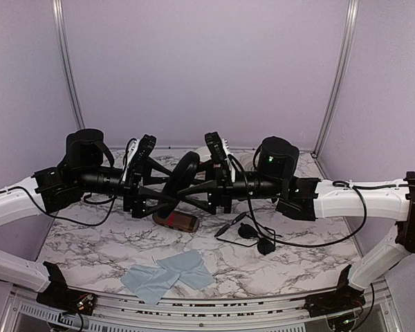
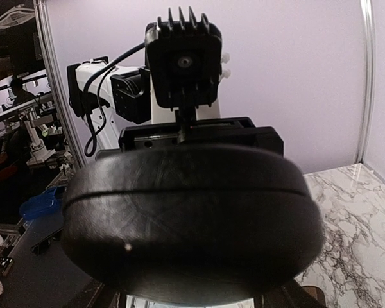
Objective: Organize the sunglasses
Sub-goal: Open the sunglasses case.
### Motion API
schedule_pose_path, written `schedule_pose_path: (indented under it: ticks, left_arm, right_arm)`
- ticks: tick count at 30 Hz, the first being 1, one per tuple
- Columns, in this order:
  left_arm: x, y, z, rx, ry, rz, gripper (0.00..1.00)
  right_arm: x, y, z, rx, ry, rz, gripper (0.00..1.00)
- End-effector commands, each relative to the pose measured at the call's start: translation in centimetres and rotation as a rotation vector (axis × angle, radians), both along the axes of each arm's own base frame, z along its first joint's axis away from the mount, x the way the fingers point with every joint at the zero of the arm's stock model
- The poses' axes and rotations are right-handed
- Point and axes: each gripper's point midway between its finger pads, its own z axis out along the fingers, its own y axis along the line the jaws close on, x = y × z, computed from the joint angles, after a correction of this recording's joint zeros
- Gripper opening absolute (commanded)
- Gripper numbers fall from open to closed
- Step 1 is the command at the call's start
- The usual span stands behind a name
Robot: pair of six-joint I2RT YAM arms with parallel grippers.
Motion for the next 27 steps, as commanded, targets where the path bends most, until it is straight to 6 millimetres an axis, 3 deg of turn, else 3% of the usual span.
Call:
schedule_pose_path:
  ticks: [1, 7, 11, 15, 27]
  left_arm:
    - [-0.4, 0.7, 0.6, 0.016, -0.039, -0.007, 0.82]
    - [-0.4, 0.8, 0.7, 0.013, -0.045, -0.001, 0.8]
    - [-0.4, 0.9, 0.8, 0.009, -0.046, 0.005, 0.88]
    - [-0.3, 0.9, 1.0, 0.004, -0.049, 0.016, 0.88]
    - [-0.5, 0.8, 0.6, 0.008, -0.027, 0.001, 0.88]
  right_arm:
    - [-0.4, 0.5, 2.1, 0.021, -0.058, 0.024, 0.45]
    - [-0.4, 0.9, 1.6, -0.009, -0.059, 0.041, 0.44]
    - [-0.4, 0.9, 1.0, -0.035, -0.066, 0.038, 0.44]
    - [-0.3, 0.9, 0.5, -0.058, -0.068, 0.036, 0.44]
    - [-0.3, 0.7, 1.2, -0.043, -0.081, 0.026, 0.44]
